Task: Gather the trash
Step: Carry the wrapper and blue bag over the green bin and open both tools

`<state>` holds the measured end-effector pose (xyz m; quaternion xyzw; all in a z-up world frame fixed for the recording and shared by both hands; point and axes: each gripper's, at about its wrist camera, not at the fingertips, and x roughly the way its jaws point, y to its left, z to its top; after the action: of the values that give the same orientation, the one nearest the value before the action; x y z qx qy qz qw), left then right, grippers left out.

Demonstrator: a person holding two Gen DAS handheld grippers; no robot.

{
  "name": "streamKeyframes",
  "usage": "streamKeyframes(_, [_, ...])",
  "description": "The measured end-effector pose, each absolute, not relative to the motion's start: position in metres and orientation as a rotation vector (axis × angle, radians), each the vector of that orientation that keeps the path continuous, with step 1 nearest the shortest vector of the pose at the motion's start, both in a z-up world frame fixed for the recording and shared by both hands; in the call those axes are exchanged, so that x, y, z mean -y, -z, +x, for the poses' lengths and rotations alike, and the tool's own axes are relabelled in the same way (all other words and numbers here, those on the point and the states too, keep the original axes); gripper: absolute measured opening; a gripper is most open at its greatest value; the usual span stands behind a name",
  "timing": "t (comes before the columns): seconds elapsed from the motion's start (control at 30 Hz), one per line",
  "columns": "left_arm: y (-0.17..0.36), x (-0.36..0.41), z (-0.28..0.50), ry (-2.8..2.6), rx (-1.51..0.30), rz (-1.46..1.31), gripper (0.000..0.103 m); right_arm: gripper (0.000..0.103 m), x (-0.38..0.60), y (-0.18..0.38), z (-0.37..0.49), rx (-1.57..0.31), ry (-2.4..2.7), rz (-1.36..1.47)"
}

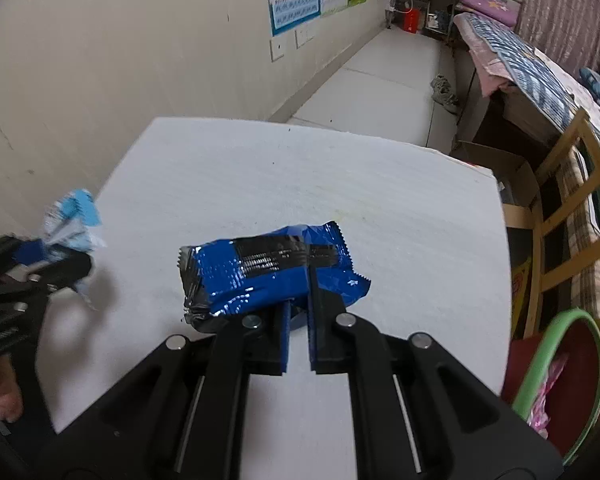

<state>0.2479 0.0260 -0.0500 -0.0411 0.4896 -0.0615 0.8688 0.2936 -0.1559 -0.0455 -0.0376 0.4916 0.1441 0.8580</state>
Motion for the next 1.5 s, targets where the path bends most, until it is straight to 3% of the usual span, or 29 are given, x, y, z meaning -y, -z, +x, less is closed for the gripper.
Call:
streamKeyframes(0.7, [-0.008, 0.094, 0.216, 0.305, -0.947, 0.015, 0.042, 0.007, 0.268, -0.024, 0.211, -0.936, -0.172, 0.043])
streamKeyframes(1.5, [-0.013, 0.279, 0.217, 0.609, -0.957, 0.134, 0.042, 0.007, 0.446, -0.007, 0.173, -0.95, 0.08, 0.168])
